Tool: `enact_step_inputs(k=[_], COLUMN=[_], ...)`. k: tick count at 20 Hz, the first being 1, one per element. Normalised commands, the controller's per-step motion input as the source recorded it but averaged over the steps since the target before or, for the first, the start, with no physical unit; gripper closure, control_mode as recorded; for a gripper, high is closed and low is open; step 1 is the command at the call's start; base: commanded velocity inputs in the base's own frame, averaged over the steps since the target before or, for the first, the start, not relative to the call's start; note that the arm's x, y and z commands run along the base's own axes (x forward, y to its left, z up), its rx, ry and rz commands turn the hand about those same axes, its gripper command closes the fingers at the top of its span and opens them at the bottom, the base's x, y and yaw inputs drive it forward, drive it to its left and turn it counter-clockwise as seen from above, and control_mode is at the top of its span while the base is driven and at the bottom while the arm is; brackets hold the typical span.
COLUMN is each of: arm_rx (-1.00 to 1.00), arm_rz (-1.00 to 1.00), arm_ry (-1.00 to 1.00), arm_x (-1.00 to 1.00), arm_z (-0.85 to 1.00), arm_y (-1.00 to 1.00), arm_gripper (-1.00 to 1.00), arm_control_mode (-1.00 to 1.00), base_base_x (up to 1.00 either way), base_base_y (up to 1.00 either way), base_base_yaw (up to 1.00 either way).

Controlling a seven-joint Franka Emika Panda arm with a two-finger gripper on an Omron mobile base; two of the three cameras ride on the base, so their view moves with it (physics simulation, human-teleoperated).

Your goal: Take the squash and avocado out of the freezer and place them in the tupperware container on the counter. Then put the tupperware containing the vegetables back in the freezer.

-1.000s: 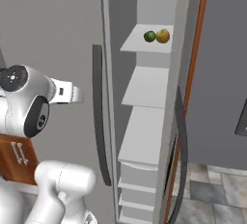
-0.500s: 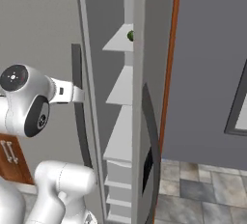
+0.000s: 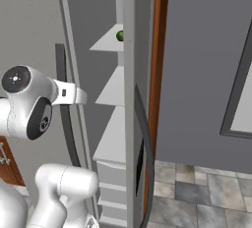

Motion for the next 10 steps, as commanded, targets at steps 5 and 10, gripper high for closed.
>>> enact_step_inputs(k=[5, 10], arm_rx=[0.0, 0.0], arm_rz=[0.0, 0.0], arm_ry=[0.0, 0.0], arm_x=[0.0, 0.0], arm_z=[0.0, 0.0], arm_y=[0.0, 0.0], arm_gripper=[-1.0, -1.0], arm_control_mode=[1.0, 1.0], base_base_x=[0.62, 0.84], base_base_y=[-0.32, -0.3], base_base_yaw=[0.0, 0.0])
